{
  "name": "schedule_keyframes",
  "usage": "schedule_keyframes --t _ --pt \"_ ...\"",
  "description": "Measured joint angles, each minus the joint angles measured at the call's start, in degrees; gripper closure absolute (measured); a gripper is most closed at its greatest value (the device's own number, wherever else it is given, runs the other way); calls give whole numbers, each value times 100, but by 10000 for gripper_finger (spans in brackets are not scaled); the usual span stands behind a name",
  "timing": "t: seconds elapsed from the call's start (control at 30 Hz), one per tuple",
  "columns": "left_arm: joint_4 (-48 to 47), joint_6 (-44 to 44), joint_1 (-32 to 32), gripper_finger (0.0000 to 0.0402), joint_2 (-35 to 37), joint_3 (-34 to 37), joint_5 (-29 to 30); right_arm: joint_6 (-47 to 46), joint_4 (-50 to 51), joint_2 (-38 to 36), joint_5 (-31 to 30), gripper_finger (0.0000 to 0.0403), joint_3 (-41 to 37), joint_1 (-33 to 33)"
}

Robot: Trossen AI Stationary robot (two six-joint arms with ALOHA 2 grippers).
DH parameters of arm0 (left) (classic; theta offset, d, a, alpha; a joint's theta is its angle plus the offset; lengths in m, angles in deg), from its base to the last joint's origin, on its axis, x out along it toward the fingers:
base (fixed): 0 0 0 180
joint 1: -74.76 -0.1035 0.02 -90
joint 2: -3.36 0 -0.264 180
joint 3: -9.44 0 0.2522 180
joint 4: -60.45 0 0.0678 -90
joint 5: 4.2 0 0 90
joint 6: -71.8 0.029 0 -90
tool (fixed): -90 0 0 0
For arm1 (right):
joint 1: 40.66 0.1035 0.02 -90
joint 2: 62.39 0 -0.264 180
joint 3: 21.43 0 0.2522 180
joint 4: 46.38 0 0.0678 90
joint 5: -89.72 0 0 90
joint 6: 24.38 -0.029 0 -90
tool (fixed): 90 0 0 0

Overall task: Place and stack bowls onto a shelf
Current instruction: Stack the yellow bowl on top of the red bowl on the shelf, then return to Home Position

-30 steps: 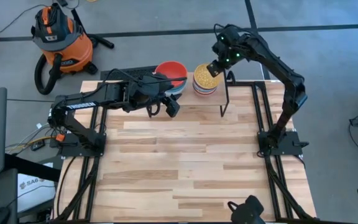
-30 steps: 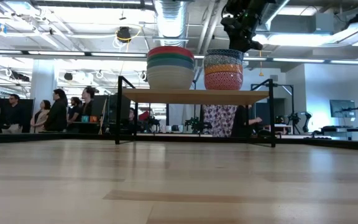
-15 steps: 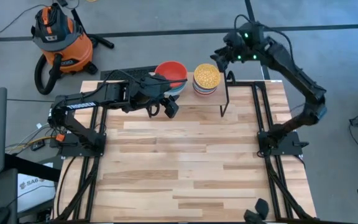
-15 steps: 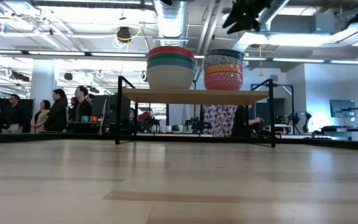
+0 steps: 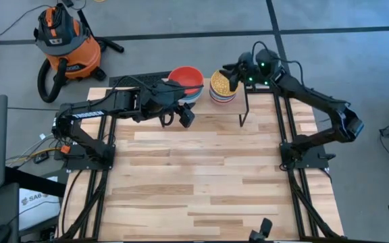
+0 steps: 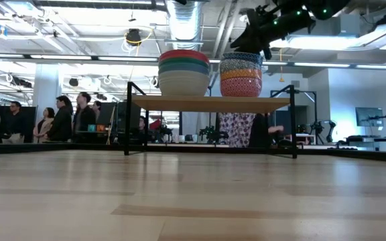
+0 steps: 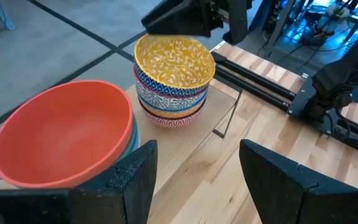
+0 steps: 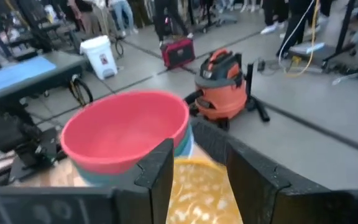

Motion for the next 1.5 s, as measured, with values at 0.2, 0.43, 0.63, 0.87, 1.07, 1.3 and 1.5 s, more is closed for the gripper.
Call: schedule_keyframes --t 0.2,0.43,0.63,0.87,1.07,1.3,1.5 --pt "2 -51 -34 190 0 0 -2 69 -201 99 -64 234 4 -112" --pt "2 -111 -42 190 -2 0 -2 81 -208 439 59 234 4 -249" --pt "1 -206 -39 190 0 0 -1 118 -236 563 96 234 2 -251" --pt "19 -203 -6 190 19 0 175 21 -261 92 348 234 2 -275" --pt "565 188 62 190 203 2 276 -314 -143 -671 847 234 2 -102" --pt "1779 880 290 201 266 -2 66 -527 410 -1554 1051 248 2 961" --pt "2043 1037 707 261 258 2 138 -664 743 -2007 641 286 2 2254"
